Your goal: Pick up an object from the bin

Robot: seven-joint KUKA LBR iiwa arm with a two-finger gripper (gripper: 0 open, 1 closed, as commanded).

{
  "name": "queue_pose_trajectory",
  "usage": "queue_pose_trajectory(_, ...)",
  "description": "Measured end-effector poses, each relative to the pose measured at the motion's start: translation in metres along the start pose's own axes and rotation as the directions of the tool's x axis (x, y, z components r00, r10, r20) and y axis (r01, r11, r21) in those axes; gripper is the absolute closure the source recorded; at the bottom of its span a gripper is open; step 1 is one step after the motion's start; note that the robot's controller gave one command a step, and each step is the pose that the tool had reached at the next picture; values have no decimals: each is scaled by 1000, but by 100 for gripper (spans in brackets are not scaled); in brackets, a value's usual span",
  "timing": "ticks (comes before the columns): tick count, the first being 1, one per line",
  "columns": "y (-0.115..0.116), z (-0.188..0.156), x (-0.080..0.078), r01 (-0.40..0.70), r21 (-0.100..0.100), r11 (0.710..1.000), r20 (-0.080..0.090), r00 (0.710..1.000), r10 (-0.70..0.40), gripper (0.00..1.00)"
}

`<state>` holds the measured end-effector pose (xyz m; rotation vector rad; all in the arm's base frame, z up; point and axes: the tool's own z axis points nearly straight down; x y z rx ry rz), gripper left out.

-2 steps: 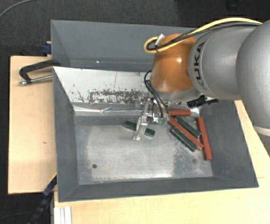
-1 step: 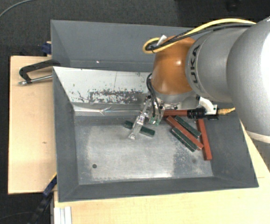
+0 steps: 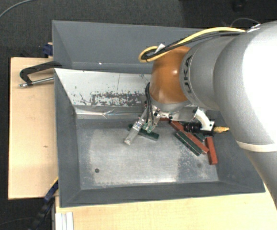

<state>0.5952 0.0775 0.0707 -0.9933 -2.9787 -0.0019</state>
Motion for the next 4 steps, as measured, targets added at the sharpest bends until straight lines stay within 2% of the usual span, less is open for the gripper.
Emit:
queue_pose_trajectory(1,-8,0,-9,-112,-3,994,3,994,112,0)
queue_pose_trajectory(2,-8,0,-10,-113,-3,994,3,994,113,100)
queue_pose_trajectory(3,-5,-40,-10,-110,-7,994,7,994,110,100)
queue_pose_trajectory(4,-3,-107,-12,-107,-10,994,10,994,107,100)
